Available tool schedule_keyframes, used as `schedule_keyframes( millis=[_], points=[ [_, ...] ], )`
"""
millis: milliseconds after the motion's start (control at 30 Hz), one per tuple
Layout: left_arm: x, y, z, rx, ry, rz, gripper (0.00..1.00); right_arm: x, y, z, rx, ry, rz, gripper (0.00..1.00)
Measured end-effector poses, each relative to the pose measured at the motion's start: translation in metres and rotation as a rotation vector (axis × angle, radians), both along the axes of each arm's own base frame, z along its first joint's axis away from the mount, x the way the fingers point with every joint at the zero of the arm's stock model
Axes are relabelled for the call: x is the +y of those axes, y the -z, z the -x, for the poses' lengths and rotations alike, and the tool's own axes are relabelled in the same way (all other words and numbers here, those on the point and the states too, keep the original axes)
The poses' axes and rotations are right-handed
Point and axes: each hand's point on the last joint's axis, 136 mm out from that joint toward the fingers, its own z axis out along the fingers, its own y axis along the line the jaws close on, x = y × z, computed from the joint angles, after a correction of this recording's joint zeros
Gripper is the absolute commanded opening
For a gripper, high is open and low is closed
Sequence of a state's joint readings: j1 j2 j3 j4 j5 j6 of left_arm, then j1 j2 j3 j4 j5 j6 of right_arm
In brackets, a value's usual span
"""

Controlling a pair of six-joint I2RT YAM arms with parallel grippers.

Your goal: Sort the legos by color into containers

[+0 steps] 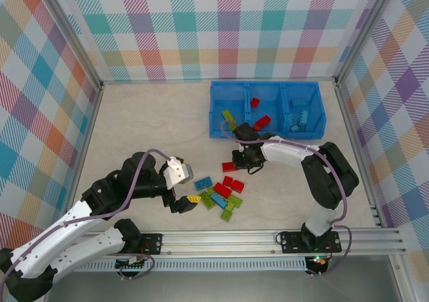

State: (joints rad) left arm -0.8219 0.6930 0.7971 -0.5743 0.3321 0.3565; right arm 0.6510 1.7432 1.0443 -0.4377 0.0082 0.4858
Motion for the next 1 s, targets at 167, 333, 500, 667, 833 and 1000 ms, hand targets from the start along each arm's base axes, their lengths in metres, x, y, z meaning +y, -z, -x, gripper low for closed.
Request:
schedule_keyframes(
  millis=[167, 333, 500, 667, 833, 1000],
  points=[
    [0.000, 0.001, 0.000, 0.002, 0.000, -0.002, 1.00, -0.002, -0.002, -0.001, -0.009, 0.008, 0.005, 0.00],
    [0.001, -0.003, -0.001, -0.012, -0.011, 0.011, 1.00, -0.012, -0.044, -0.004, -0.123, 0.039, -0.038, 0.00],
    [0.008, -0.013, -0.017, -0.022, -0.125, 0.050, 1.00, -0.057, -0.136, -0.045, -0.378, 0.228, -0.162, 0.00],
    [0.028, -0.008, -0.050, 0.009, -0.347, 0.036, 1.00, -0.134, -0.171, -0.112, -0.499, 0.474, -0.102, 0.00],
    [0.056, 0.002, -0.079, 0.043, -0.561, 0.000, 1.00, -0.152, -0.156, -0.177, -0.476, 0.523, -0.018, 0.11],
    [0.070, 0.002, -0.086, 0.049, -0.646, 0.009, 1.00, -0.146, -0.133, -0.205, -0.418, 0.499, 0.029, 0.29]
  ],
)
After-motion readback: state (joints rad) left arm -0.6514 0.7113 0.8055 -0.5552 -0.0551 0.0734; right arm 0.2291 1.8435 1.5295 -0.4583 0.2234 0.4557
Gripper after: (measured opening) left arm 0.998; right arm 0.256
